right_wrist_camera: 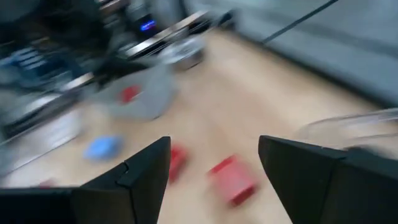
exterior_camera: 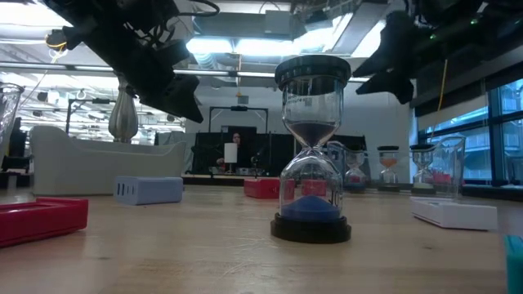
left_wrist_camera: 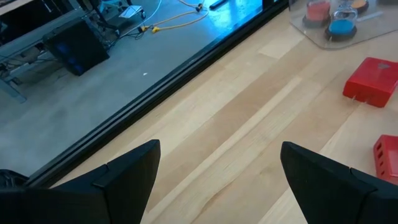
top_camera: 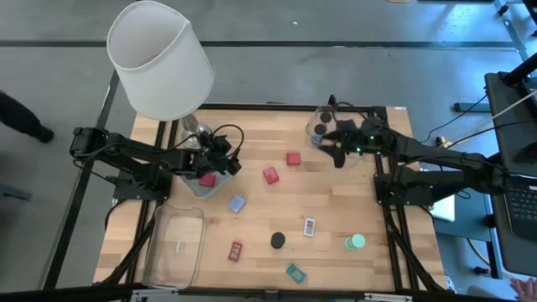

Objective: Pick & Place Office items
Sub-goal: Put the light blue hourglass into the top transparent bin

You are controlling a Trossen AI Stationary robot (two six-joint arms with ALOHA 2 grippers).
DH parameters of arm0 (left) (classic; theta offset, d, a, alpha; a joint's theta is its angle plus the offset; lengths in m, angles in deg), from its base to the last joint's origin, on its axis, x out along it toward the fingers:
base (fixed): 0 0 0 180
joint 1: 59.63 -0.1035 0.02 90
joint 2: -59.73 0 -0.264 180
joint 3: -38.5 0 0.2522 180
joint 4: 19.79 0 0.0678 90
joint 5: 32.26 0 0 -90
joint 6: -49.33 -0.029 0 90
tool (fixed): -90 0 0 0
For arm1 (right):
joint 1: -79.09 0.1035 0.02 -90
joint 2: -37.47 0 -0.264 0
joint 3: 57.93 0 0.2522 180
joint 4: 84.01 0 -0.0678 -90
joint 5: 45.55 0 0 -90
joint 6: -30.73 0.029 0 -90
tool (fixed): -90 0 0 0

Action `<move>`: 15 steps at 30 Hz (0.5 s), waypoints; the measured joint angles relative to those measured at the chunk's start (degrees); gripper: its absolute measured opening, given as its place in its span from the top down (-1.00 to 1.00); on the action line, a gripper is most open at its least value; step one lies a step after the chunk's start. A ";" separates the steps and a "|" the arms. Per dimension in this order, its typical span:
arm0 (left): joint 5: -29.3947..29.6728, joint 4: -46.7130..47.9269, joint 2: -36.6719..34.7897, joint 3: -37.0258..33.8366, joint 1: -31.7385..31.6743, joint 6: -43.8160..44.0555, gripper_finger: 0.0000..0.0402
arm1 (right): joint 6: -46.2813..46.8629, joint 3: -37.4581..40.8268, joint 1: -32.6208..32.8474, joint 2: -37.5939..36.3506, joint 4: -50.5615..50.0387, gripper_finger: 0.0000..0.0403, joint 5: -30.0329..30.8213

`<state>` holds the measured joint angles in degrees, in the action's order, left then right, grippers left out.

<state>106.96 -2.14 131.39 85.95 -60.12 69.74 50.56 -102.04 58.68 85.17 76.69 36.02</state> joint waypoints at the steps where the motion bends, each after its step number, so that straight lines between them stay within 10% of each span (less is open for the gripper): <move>1: 0.02 -0.17 0.00 0.00 0.01 0.01 -0.65 | 0.74 0.00 0.35 0.02 -0.68 -0.23 -3.22; 6: 0.63 -0.73 0.00 0.00 -0.14 -0.07 -0.65 | 0.80 0.02 2.77 0.06 -5.73 -0.23 -14.97; 15: 0.40 -1.14 0.00 0.00 -0.14 -0.13 -0.65 | 13.59 0.02 5.46 0.46 -4.91 -0.27 -16.24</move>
<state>107.36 -3.28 131.39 85.95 -60.26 69.61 64.15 -102.02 64.14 85.63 71.78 19.77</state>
